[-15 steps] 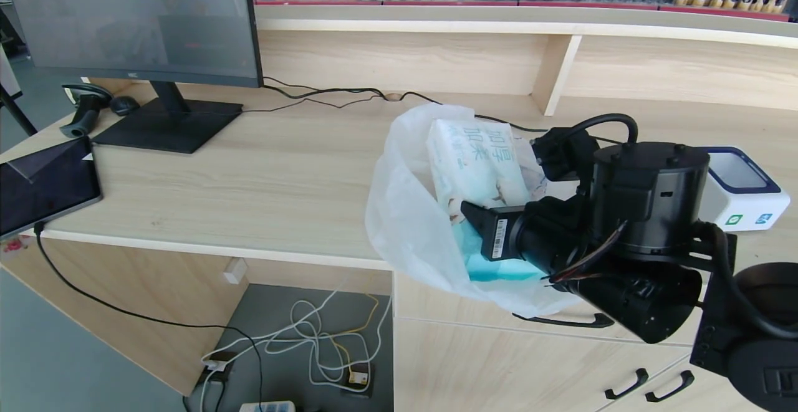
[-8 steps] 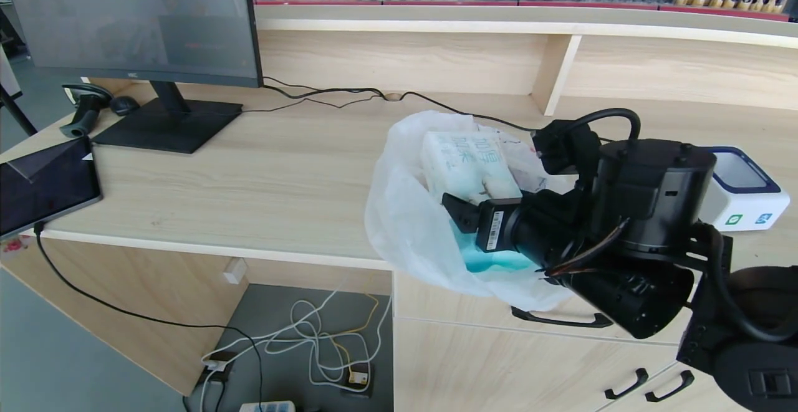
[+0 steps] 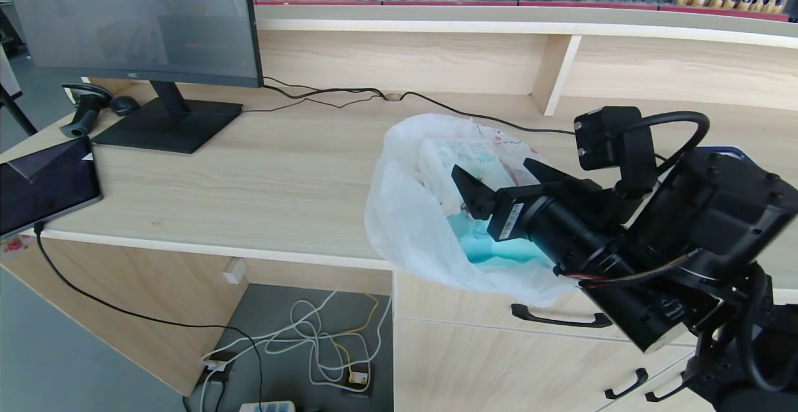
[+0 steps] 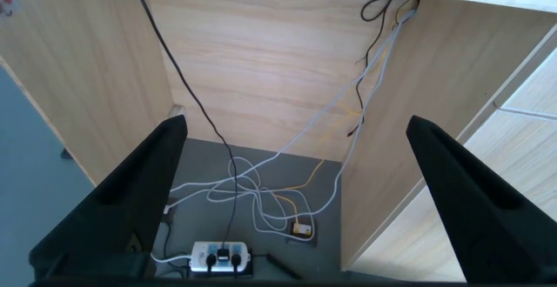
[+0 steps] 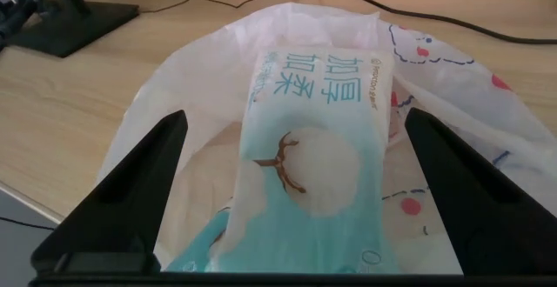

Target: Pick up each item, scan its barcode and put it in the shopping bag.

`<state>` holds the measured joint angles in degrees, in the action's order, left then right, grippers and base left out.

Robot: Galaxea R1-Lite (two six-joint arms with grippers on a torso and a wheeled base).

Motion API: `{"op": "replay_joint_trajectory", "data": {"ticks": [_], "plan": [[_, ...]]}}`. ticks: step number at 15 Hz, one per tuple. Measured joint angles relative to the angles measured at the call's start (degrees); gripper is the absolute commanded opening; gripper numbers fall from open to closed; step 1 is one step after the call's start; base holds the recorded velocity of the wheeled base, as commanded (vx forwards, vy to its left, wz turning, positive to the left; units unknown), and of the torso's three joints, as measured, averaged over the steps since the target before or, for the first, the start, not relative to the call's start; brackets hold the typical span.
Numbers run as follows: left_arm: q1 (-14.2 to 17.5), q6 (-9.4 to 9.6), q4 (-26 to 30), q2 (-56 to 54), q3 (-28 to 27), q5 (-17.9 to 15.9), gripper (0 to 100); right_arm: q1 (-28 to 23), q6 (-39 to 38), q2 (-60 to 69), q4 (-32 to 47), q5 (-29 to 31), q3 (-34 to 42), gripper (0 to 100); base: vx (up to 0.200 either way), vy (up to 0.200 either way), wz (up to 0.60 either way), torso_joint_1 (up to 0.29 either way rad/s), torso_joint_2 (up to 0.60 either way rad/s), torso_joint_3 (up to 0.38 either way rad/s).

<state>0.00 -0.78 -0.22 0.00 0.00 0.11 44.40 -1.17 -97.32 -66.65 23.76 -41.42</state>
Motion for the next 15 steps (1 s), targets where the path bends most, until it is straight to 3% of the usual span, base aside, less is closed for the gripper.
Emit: {"op": "replay_joint_trajectory", "data": {"ticks": [6, 11, 15], "plan": [[0.0, -0.01, 0.0, 0.0, 0.0, 0.0, 100, -0.5, 1.1, -0.3, -16.1, -3.7, 6.6, 100, 0.000, 0.000, 0.00, 0.000, 0.00, 0.000], [0.0, 0.00, 0.0, 0.0, 0.0, 0.0, 100, -3.2, 3.0, -0.1, -20.1, -9.4, 8.2, 100, 0.000, 0.000, 0.00, 0.000, 0.00, 0.000], [0.0, 0.02, 0.0, 0.0, 0.0, 0.0, 100, -6.0, 4.3, 2.3, -21.2, -13.9, 14.6, 100, 0.000, 0.000, 0.00, 0.000, 0.00, 0.000]]}}
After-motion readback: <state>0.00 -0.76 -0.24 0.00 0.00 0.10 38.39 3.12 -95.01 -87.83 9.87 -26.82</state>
